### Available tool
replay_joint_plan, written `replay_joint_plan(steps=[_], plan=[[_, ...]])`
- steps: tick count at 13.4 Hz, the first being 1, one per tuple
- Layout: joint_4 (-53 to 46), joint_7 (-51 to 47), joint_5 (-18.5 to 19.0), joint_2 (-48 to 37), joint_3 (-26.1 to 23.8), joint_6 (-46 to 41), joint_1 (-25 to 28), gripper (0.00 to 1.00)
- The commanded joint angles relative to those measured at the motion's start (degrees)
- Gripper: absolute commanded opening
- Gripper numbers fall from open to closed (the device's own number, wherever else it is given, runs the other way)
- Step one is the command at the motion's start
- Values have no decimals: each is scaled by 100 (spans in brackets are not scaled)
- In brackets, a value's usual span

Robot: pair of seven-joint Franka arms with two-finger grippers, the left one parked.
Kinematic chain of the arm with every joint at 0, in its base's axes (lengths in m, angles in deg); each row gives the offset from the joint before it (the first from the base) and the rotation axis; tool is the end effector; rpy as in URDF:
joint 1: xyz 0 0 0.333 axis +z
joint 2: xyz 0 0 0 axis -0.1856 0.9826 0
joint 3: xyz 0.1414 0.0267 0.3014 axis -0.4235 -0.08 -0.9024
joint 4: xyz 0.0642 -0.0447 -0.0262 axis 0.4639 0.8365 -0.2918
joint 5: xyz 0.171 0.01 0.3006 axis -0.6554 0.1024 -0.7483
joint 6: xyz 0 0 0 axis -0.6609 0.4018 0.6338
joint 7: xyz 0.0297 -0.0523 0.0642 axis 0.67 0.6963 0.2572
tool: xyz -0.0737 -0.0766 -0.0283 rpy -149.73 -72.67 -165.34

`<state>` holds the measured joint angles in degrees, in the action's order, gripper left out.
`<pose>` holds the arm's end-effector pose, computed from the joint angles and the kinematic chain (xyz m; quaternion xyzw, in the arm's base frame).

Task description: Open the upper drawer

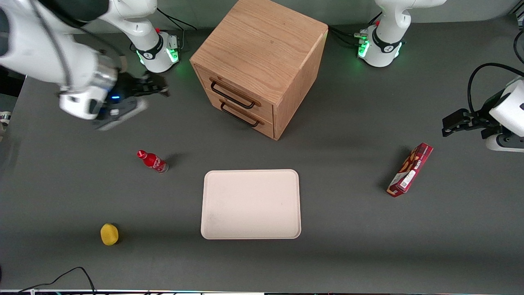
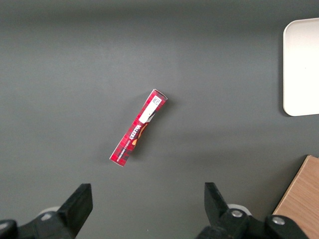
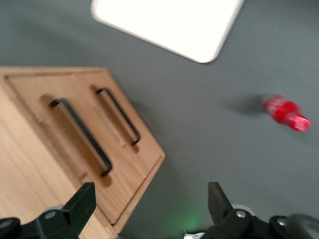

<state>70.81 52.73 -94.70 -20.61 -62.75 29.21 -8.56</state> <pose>0.4736 0.2147 0.5956 -0.9639 -0.2152 0.1032 0.1177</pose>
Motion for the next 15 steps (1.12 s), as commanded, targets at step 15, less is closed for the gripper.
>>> replay_joint_plan(steps=[15], plan=[[2234, 1150, -1288, 273, -1090, 2402, -108, 100]])
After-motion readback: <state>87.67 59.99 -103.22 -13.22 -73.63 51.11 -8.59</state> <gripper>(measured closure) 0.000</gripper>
